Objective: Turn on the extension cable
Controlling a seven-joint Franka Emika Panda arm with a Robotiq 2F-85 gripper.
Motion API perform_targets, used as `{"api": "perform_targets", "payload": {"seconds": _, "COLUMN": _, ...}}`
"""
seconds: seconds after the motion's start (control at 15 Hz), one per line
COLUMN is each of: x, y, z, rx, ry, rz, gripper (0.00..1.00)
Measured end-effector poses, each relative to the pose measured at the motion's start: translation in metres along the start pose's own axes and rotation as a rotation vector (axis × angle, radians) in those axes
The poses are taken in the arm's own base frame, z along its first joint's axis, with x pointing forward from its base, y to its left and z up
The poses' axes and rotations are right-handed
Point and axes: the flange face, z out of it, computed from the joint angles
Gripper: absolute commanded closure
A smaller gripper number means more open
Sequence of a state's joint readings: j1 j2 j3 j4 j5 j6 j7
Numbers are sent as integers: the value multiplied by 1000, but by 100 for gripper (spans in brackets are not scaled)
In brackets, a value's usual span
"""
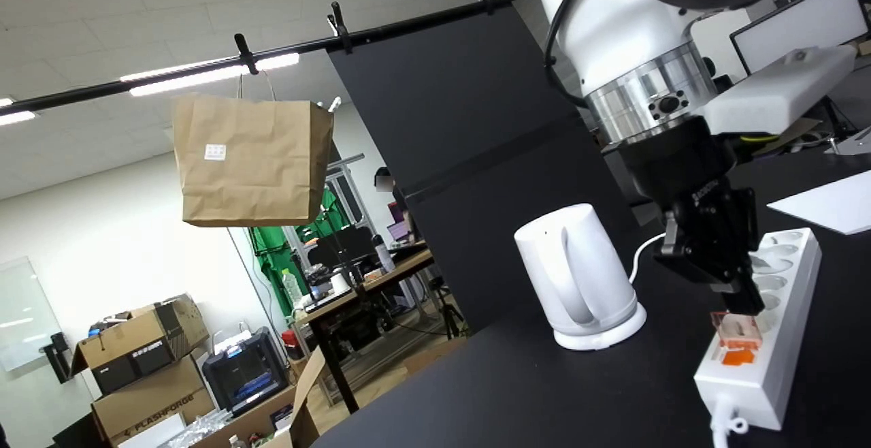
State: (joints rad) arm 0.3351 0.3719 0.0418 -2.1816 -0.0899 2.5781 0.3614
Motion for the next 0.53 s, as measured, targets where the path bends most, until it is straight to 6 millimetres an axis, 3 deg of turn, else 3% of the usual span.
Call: {"api": "perform_targets", "payload": {"seconds": 0.53, "x": 2, "y": -1, "z": -2, "rx": 6, "ry": -4, "rz": -4, "gripper": 99}}
